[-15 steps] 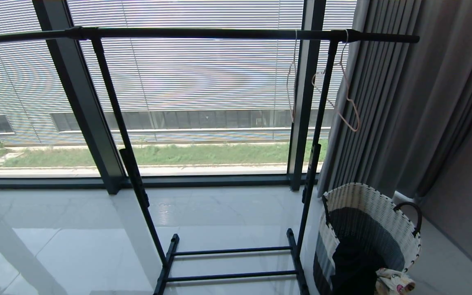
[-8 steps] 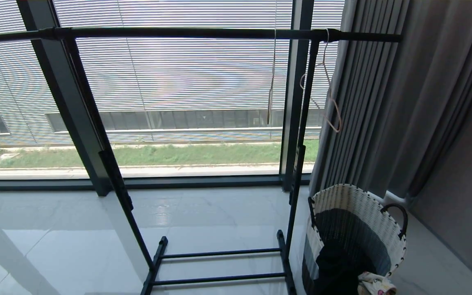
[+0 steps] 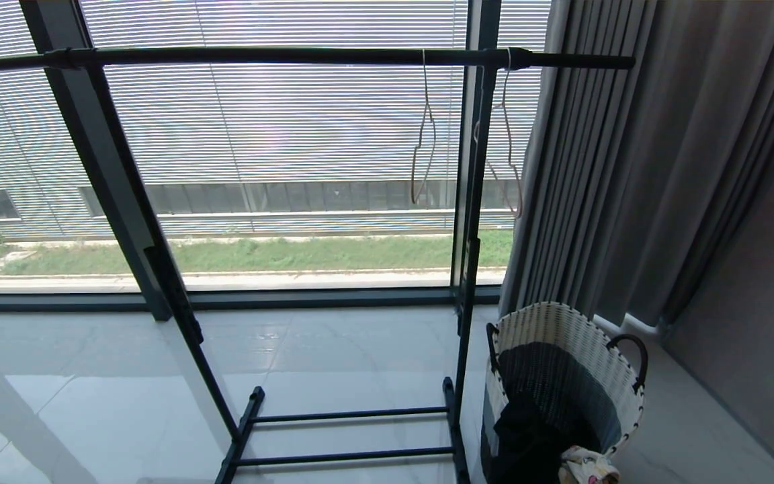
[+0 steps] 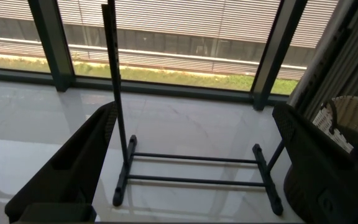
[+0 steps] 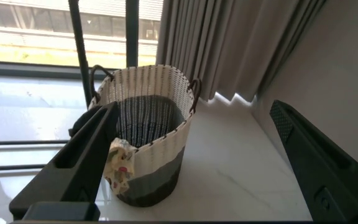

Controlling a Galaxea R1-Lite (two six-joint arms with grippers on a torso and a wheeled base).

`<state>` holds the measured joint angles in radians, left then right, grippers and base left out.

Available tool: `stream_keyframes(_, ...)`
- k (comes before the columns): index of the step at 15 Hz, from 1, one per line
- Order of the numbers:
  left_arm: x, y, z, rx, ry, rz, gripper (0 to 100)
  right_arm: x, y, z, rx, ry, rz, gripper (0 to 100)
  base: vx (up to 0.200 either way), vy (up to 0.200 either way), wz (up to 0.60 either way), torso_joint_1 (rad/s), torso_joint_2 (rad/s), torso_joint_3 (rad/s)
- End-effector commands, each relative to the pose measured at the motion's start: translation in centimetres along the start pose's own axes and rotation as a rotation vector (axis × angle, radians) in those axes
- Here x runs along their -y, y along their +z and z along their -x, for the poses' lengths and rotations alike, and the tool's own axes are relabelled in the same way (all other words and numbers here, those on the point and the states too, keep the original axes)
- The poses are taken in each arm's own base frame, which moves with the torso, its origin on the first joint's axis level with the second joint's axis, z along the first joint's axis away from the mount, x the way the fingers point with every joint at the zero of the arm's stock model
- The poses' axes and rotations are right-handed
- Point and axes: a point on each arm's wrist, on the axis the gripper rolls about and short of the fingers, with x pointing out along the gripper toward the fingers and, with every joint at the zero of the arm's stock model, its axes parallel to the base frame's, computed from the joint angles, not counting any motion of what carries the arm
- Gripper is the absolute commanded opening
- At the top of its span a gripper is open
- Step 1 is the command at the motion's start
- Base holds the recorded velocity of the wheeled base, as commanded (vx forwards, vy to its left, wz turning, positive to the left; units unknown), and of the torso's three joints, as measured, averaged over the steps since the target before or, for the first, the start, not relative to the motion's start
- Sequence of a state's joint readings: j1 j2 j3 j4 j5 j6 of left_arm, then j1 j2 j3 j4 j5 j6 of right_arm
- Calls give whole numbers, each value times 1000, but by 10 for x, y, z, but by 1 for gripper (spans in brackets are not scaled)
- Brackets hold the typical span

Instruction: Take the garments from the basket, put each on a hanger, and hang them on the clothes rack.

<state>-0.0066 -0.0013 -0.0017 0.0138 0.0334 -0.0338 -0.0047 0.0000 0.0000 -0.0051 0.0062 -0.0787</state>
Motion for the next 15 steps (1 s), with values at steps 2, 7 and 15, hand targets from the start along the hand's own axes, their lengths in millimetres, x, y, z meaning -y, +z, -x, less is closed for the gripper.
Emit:
stream_keyframes(2, 0, 0, 0, -1, 1, 0, 100, 0, 0, 0, 1, 1, 9, 100, 0, 0, 0, 0, 0, 0)
stream_keyframes(7, 0, 0, 0, -1, 1, 1, 100, 0, 1, 0, 12, 19, 47, 100, 0, 0, 0, 0, 0, 0)
stream_keyframes(15, 0, 0, 0, -1, 1, -5, 100, -3, 70, -127, -474, 415, 514, 100, 0, 0, 0, 0, 0, 0)
